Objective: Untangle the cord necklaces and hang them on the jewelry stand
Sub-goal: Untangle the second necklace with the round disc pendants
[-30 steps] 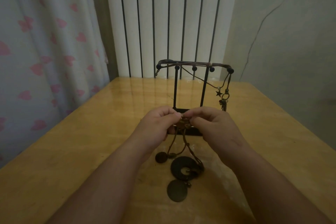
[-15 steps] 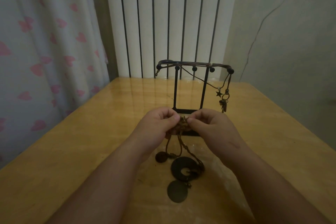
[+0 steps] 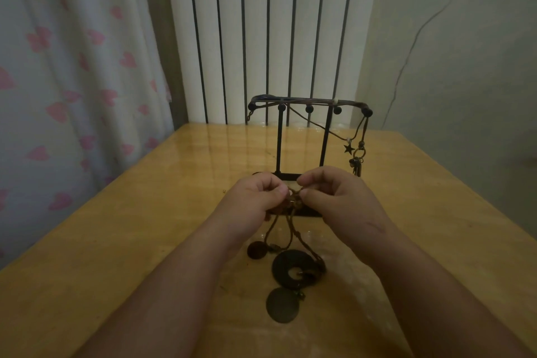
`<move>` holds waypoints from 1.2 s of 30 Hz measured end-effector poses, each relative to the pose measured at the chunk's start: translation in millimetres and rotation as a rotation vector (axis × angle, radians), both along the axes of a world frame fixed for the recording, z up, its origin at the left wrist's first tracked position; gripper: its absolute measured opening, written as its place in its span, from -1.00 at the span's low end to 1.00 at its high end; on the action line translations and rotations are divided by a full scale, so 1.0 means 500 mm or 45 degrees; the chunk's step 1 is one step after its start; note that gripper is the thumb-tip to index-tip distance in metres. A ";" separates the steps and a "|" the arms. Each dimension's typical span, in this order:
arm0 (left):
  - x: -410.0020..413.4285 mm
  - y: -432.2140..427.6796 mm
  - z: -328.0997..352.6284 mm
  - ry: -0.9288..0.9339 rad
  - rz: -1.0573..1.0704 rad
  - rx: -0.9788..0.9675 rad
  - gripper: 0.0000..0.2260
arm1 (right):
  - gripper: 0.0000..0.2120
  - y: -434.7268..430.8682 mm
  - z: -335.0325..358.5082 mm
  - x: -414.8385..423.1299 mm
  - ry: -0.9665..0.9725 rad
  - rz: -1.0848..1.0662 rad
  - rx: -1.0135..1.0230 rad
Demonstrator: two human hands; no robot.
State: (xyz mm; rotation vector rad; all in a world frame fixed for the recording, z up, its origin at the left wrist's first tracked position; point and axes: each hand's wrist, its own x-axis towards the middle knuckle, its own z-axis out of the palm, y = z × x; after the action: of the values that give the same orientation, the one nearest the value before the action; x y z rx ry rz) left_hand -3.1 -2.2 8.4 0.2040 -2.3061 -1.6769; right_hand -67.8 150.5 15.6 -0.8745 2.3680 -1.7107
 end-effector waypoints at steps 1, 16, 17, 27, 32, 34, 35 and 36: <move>0.000 0.001 0.000 -0.003 -0.005 0.005 -0.85 | -0.86 0.000 0.000 0.000 -0.018 0.016 -0.004; -0.002 0.000 0.000 -0.039 -0.022 0.012 -0.83 | -0.93 -0.015 -0.012 0.015 0.363 -0.131 0.319; -0.003 0.003 0.000 -0.041 -0.013 0.025 -0.83 | -0.93 -0.016 -0.011 0.015 0.316 -0.154 0.217; -0.003 0.006 -0.001 -0.066 -0.035 0.145 -0.83 | -0.88 -0.022 0.001 0.024 -0.270 -0.121 -0.393; -0.002 0.011 0.003 -0.044 -0.078 0.144 -0.82 | -0.77 -0.018 0.008 0.020 -0.491 0.049 -0.516; -0.001 0.012 0.004 -0.036 -0.091 0.123 -0.82 | -0.75 -0.016 0.011 0.016 -0.522 0.065 -0.505; -0.001 0.013 0.004 -0.038 -0.095 0.110 -0.83 | -0.74 -0.015 0.011 0.014 -0.525 0.060 -0.480; -0.001 0.013 0.004 -0.040 -0.100 0.100 -0.83 | -0.74 -0.016 0.012 0.012 -0.530 0.053 -0.455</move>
State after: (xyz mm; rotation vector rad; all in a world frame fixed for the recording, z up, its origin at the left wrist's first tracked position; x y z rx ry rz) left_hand -3.4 4.3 10.4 0.1591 -2.3011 -1.8169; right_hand -61.9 142.5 21.7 -0.5263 1.8022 -2.0920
